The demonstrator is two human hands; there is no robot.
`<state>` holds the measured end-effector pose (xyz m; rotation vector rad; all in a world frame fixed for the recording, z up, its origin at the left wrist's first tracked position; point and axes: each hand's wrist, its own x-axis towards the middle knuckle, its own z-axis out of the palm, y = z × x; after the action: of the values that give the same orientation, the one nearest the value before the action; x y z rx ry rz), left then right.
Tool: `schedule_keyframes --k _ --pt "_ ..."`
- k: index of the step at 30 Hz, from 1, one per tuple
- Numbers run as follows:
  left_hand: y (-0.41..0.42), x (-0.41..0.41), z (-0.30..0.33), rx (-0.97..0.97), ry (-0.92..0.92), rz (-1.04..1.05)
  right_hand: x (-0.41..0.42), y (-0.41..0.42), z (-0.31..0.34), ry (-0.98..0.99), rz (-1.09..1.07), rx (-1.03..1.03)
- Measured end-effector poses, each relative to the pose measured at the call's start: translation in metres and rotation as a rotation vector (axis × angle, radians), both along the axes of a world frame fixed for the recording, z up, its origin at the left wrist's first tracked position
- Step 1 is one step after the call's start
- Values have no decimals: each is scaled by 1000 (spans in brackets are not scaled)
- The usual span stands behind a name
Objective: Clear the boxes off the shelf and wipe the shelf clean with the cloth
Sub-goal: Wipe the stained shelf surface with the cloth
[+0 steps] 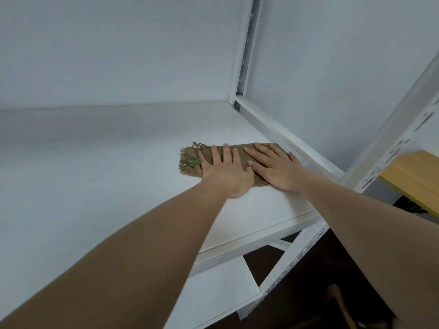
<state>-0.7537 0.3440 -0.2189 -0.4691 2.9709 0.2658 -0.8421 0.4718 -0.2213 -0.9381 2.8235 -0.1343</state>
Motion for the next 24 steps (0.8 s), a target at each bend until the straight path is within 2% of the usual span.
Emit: schedule_keyframes --k 10,24 --pt "29 69 4 42 -18 -51 72 28 1 18 -55 25" --pt "-34 190 4 69 -7 11 182 -41 0 5 21 -2"
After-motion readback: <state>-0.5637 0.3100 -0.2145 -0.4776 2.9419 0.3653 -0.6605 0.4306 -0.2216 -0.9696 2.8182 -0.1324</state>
